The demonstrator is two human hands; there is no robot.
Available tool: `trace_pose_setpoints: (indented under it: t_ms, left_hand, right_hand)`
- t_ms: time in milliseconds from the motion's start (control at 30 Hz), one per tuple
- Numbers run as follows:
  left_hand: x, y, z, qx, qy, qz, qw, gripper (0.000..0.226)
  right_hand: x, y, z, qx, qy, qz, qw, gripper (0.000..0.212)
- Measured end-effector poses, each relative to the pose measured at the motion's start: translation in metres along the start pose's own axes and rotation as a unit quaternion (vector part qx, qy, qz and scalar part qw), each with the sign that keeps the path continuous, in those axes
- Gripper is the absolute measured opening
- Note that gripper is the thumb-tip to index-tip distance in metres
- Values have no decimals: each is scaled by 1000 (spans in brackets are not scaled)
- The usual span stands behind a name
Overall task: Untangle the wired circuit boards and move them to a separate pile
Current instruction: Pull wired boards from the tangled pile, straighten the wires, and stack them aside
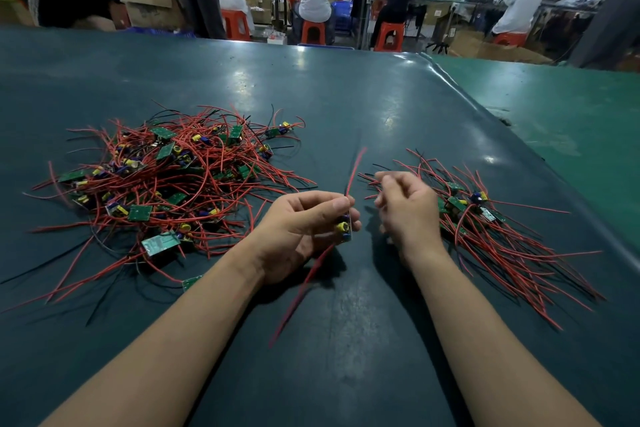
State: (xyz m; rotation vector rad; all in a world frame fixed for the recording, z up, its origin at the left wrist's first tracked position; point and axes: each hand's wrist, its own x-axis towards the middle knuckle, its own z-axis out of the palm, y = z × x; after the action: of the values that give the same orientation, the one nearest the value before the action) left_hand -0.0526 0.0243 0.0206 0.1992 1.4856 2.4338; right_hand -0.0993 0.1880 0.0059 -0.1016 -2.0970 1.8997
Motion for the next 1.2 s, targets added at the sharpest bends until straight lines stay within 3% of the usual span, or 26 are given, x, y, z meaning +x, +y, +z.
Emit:
trace_pose_setpoints:
  t_ms: [67,233,467,600,733,900,1033,1200]
  left_hand:
    - [0,0,0,-1,-1,11,1000,12]
    - [3,5,-3,-91,35,27,995,17]
    - [8,8,-7,-130,128,42,982,17]
    - [7,6,-2,-148,101,71,981,14]
    - [10,1,0,-114,71,99,986,19]
    - [12,-7,-2,-8,64,94,994,22]
    - [13,-9,-5,1,83,151,985,14]
    - [13,-10,-4,108,117,237,958,17]
  right_hand:
    - [-8,1,5,-95,-46,-75,992,14]
    - [-30,-3,15,-85,-208,-145,964,22]
    - [-42,-7,16,-56,-228,-165,958,49]
    - [-43,-19,15,108,-178,-82,975,14]
    - [-40,-25,9,210,-160,28,964,19]
    - [-38,-27,9,218,-191,80,954,10]
    - [-39,-29,15,309,-139,194,921,15]
    - [-39,-30,20,384,-98,288,872,19]
